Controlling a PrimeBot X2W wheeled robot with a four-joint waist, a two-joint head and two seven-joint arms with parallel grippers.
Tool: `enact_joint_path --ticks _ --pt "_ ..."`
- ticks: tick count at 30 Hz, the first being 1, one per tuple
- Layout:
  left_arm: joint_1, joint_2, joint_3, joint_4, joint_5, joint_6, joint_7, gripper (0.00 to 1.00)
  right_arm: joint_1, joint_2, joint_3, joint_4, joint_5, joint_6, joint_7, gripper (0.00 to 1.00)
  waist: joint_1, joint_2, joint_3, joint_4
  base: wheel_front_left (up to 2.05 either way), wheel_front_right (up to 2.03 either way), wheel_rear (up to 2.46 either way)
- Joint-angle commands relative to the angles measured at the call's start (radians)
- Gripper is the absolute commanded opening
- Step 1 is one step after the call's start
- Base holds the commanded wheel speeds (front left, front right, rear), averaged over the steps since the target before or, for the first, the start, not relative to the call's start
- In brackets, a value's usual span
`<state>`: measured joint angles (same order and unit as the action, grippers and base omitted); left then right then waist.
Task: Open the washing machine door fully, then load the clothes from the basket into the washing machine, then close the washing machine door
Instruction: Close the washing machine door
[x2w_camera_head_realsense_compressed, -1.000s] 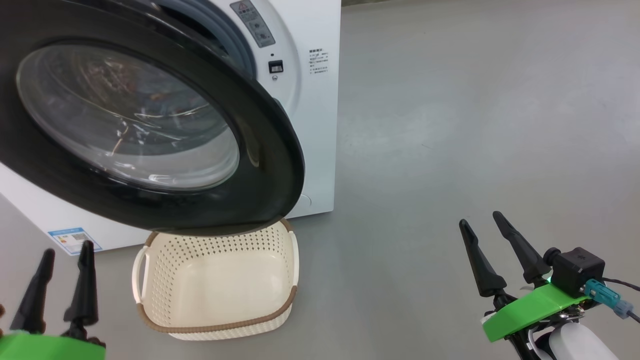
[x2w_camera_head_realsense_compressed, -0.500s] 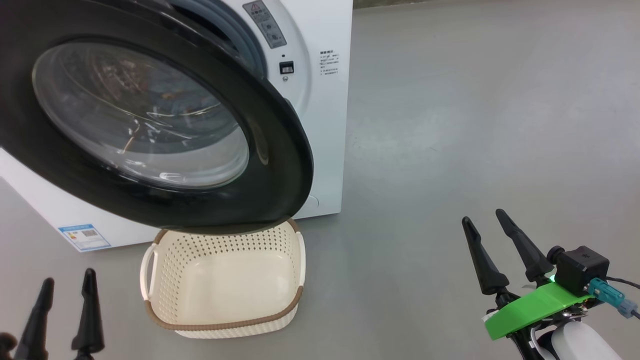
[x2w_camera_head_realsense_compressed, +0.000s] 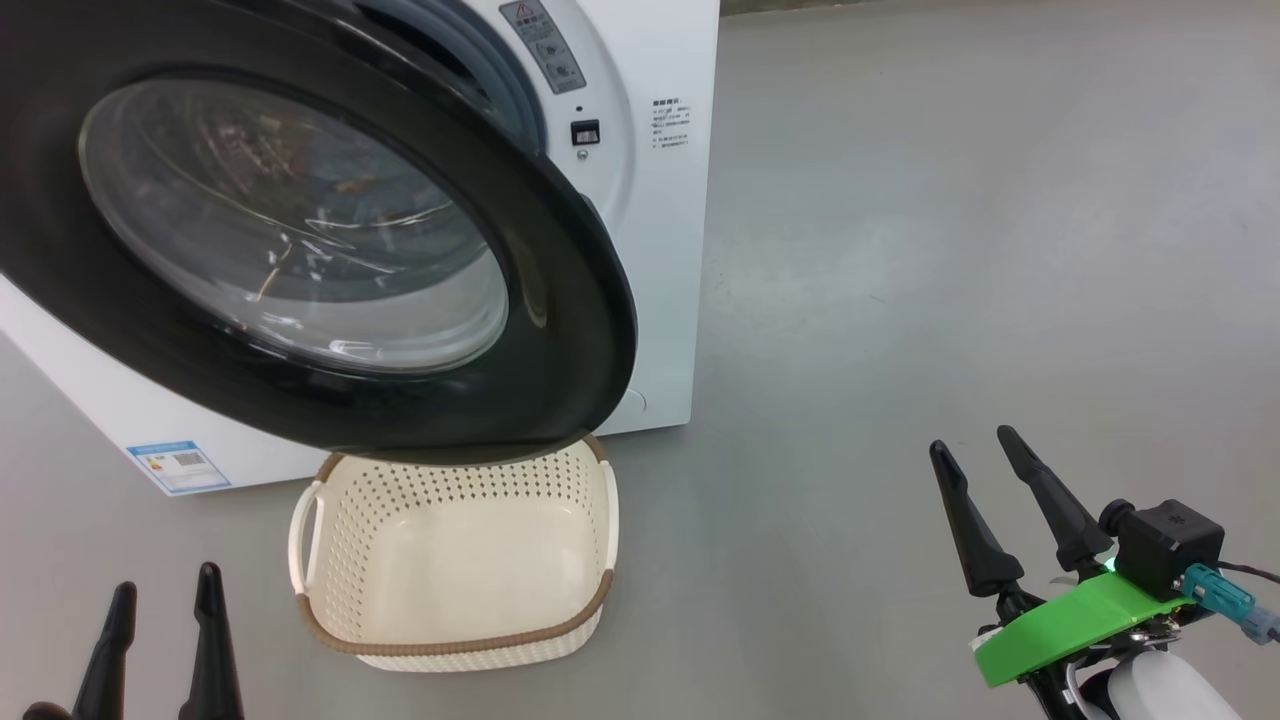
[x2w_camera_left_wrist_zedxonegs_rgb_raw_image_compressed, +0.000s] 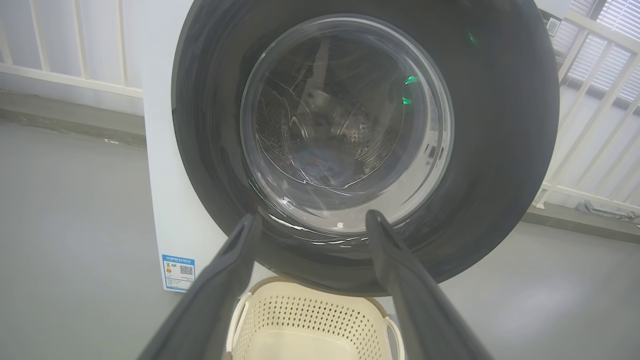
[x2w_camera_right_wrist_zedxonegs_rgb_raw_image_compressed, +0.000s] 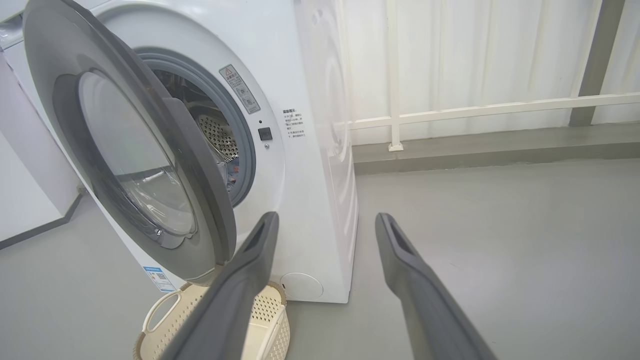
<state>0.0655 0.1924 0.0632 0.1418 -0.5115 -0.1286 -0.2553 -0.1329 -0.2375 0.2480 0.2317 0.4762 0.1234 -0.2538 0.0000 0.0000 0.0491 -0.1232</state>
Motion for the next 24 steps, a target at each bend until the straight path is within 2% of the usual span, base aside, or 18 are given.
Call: enact_joint_path --ticks 1,24 --pt "-0.021 0.017 0.03 -0.03 0.007 -0.002 -0.006 1.0 -0.004 -0.017 0.006 -0.025 -0.002 0.007 -0.008 1.0 0.0 0.0 -0.001 0.001 0.0 0.0 0.0" --pt "-0.026 0.025 0.009 -0.033 0.018 -0.002 -0.006 1.0 -0.01 -0.017 0.013 -0.022 0.0 0.007 -0.008 1.0 0.0 0.0 0.003 -0.001 0.0 0.0 0.0"
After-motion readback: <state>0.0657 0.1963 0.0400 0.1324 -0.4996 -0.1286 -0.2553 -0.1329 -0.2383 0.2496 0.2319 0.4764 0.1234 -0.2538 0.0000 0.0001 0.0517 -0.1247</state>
